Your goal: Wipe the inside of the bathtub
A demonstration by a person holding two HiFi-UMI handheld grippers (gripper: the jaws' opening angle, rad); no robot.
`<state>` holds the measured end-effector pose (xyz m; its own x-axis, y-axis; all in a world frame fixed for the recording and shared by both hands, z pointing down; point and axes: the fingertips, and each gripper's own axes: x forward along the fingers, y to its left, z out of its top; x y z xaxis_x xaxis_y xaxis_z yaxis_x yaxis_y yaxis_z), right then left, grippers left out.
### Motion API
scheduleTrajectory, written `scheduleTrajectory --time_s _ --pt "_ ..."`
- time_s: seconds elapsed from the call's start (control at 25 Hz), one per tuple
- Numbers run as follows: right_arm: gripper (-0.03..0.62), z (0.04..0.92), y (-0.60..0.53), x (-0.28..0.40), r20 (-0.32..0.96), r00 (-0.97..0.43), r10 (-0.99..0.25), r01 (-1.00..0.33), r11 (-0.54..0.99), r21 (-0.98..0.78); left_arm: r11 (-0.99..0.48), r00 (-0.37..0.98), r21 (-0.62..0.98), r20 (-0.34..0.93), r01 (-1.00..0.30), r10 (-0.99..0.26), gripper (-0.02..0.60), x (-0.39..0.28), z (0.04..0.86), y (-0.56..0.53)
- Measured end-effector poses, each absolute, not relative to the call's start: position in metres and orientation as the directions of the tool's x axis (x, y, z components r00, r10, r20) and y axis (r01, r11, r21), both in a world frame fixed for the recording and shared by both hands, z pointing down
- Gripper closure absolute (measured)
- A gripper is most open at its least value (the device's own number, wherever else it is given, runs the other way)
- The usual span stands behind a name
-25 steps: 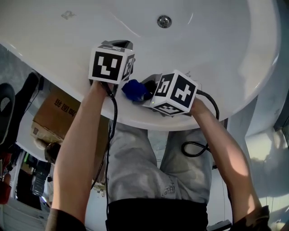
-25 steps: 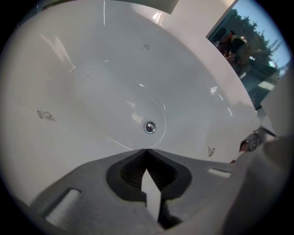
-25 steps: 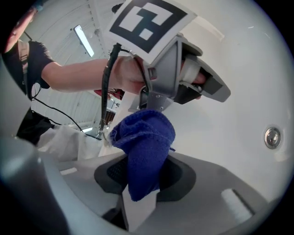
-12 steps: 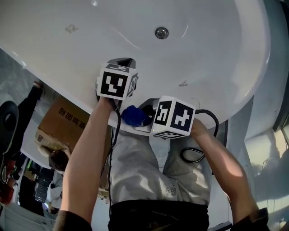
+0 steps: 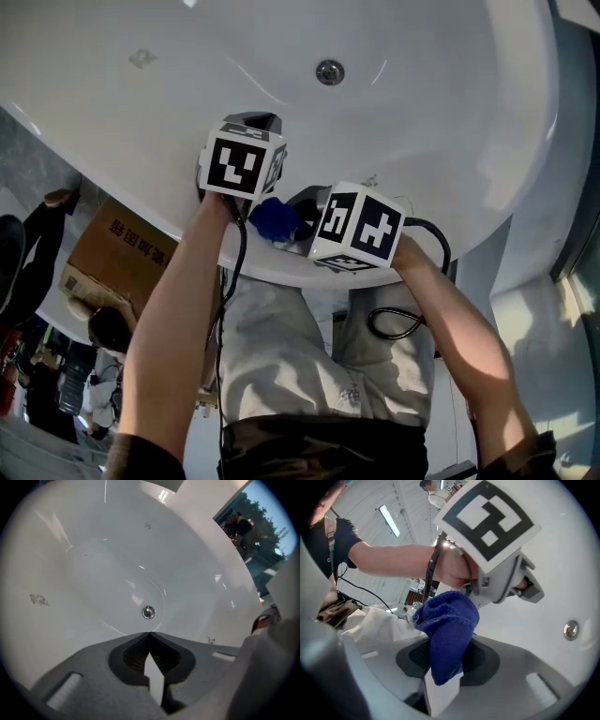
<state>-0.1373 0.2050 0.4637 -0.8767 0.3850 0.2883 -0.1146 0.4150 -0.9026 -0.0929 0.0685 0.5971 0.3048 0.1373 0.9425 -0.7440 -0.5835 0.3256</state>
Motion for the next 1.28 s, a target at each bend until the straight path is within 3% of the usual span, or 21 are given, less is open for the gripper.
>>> scheduleTrajectory --time_s 0.56,0.92,1.28 --pt "0.456 0.588 0.120 -0.042 0.643 -0.666 0.377 -0.318 0.637 -0.702 -0.503 0.360 0.384 0.921 -0.774 0.149 0.580 -0.085 0.630 0.069" --pt "0.456 0.662 0.104 -0.022 0.750 -0.501 0.432 -0.308 0.721 -0.621 -0.477 0.381 0.424 0.905 -0.770 0.189 0.580 -0.090 0.653 0.068" --pt "0.456 0.739 0.116 -0.025 0.800 -0.417 0.431 -0.403 0.701 -0.588 -0.507 0.369 0.436 0.900 -0.743 0.234 0.581 -0.089 0.679 0.080"
